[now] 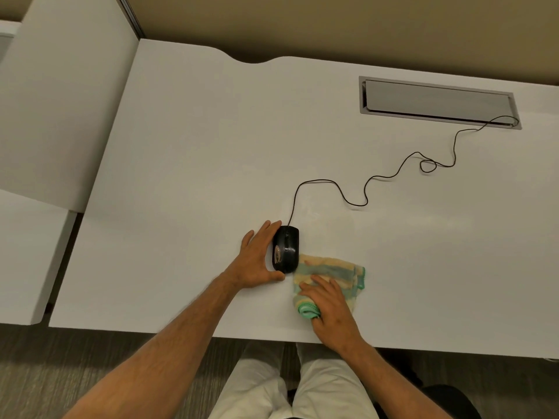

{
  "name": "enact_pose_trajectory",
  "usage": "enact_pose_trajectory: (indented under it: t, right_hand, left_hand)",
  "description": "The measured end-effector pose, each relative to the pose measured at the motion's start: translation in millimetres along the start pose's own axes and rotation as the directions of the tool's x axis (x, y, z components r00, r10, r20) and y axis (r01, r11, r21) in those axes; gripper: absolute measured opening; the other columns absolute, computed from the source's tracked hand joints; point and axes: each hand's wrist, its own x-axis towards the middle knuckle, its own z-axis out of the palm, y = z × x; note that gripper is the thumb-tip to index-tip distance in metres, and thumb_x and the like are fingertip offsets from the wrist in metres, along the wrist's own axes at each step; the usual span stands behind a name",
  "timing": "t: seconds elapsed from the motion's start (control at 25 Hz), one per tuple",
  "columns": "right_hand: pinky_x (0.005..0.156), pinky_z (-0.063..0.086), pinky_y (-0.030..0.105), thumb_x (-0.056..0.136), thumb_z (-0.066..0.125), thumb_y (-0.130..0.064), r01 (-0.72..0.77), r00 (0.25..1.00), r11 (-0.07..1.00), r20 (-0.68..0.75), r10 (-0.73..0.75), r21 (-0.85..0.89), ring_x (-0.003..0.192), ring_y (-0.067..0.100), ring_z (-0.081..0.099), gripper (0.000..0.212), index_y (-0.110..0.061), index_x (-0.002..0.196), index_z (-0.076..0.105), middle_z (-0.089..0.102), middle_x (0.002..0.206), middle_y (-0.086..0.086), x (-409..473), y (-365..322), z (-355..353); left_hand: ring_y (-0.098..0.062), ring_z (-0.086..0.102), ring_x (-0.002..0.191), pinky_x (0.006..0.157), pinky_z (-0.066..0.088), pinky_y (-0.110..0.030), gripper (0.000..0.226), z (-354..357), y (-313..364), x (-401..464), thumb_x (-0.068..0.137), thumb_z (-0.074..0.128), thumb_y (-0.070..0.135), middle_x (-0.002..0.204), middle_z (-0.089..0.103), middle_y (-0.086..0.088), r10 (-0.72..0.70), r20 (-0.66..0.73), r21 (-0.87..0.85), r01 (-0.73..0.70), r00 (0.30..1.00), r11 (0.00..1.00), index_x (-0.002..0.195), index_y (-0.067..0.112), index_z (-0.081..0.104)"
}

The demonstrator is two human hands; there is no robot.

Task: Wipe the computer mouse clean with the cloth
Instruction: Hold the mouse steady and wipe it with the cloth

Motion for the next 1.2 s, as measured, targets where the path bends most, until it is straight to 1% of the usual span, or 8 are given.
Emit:
enact_pose_trajectory:
  t: [0.2, 0.32, 0.52, 0.64, 0.76, 0.96, 1.08, 1.2]
  right_hand:
    - [0.089, 0.053, 0.031, 0.080, 0.056, -0.008, -0.191, 0.981, 0.930, 0.079, 0.175, 0.314, 0.100, 0.009, 0.060, 0.034, -0.015, 0.111, 0.066, 0.068, 0.108, 0.000, -10, -29, -35]
    - [0.075, 0.054, 0.024, 0.089, 0.057, -0.002, -0.298, 0.946, 0.793, 0.050, 0.321, 0.532, 0.085, 0.013, 0.066, 0.020, -0.016, 0.099, 0.068, 0.069, 0.092, 0.003, -1, -52, -69]
    - [0.078, 0.055, 0.027, 0.094, 0.056, -0.002, -0.425, 0.847, 0.506, 0.132, 0.516, 0.750, 0.090, 0.020, 0.068, 0.020, -0.018, 0.099, 0.068, 0.071, 0.095, 0.006, 41, -73, -92]
    - [0.078, 0.056, 0.029, 0.096, 0.057, -0.012, -0.448, 0.866, 0.498, 0.223, 0.447, 0.742, 0.093, 0.018, 0.070, 0.017, -0.019, 0.108, 0.066, 0.072, 0.101, 0.004, 68, -91, -91]
    - [0.074, 0.056, 0.028, 0.097, 0.058, -0.021, -0.347, 0.917, 0.532, 0.160, 0.365, 0.773, 0.090, 0.014, 0.068, 0.012, -0.020, 0.105, 0.066, 0.071, 0.099, 0.001, 85, -98, -90]
    - [0.073, 0.060, 0.043, 0.101, 0.051, -0.024, -0.365, 0.832, 0.487, 0.044, 0.553, 0.794, 0.090, 0.027, 0.069, 0.018, -0.015, 0.108, 0.066, 0.071, 0.103, 0.007, 91, -68, -86]
    - [0.075, 0.061, 0.042, 0.100, 0.054, -0.021, -0.400, 0.824, 0.544, 0.030, 0.565, 0.737, 0.092, 0.025, 0.069, 0.014, -0.019, 0.108, 0.065, 0.072, 0.102, 0.003, 86, -53, -83]
    - [0.078, 0.061, 0.040, 0.099, 0.054, -0.019, -0.419, 0.835, 0.617, 0.016, 0.550, 0.666, 0.096, 0.022, 0.068, 0.014, -0.022, 0.108, 0.065, 0.071, 0.103, -0.001, 83, -46, -71]
  left_hand:
    - [-0.007, -0.012, 0.153, 0.124, -0.007, -0.042, 0.126, -6, 2, -2, 0.072, 0.083, 0.048, 0.168, -0.002, 0.009, -0.009, 0.085, 0.015, 0.007, 0.996, 1.000, 0.160, 0.026, -0.005]
    - [-0.009, -0.016, 0.153, 0.125, -0.006, -0.045, 0.121, -21, 18, -9, 0.076, 0.079, 0.039, 0.168, -0.013, 0.011, -0.022, 0.118, -0.040, 0.026, 0.993, 0.999, 0.159, 0.030, -0.008]
    - [-0.013, 0.028, 0.150, 0.123, 0.017, -0.036, 0.085, -61, 73, -54, 0.081, 0.068, 0.041, 0.160, 0.035, 0.013, 0.091, 0.234, -0.316, -0.013, 0.968, 0.949, 0.154, 0.045, 0.025]
    - [-0.008, 0.067, 0.111, 0.099, 0.055, -0.038, 0.056, -76, 97, -69, 0.087, 0.074, 0.028, 0.124, 0.069, 0.010, 0.012, 0.142, -0.379, 0.044, 0.990, 0.924, 0.139, 0.032, 0.056]
    - [-0.017, 0.070, 0.086, 0.081, 0.057, -0.050, 0.016, -101, 92, -79, 0.091, 0.066, 0.017, 0.092, 0.075, 0.005, -0.027, 0.045, -0.273, 0.039, 0.999, 0.961, 0.103, 0.025, 0.074]
    - [-0.013, 0.067, 0.094, 0.080, 0.057, -0.035, 0.022, -156, 75, -96, 0.087, 0.070, 0.005, 0.104, 0.066, 0.007, 0.114, 0.051, -0.100, -0.109, 0.992, 0.989, 0.101, 0.021, 0.074]
    - [-0.009, 0.065, 0.084, 0.074, 0.056, -0.036, 0.021, -175, 65, -91, 0.079, 0.068, 0.016, 0.093, 0.065, 0.012, 0.016, -0.246, 0.057, -0.002, 0.969, 0.998, 0.095, 0.028, 0.074]
    - [-0.019, 0.062, 0.081, 0.073, 0.051, -0.037, 0.015, -167, 68, -77, 0.081, 0.070, 0.015, 0.091, 0.066, 0.004, -0.106, -0.685, 0.058, 0.198, 0.721, 0.978, 0.094, 0.024, 0.070]
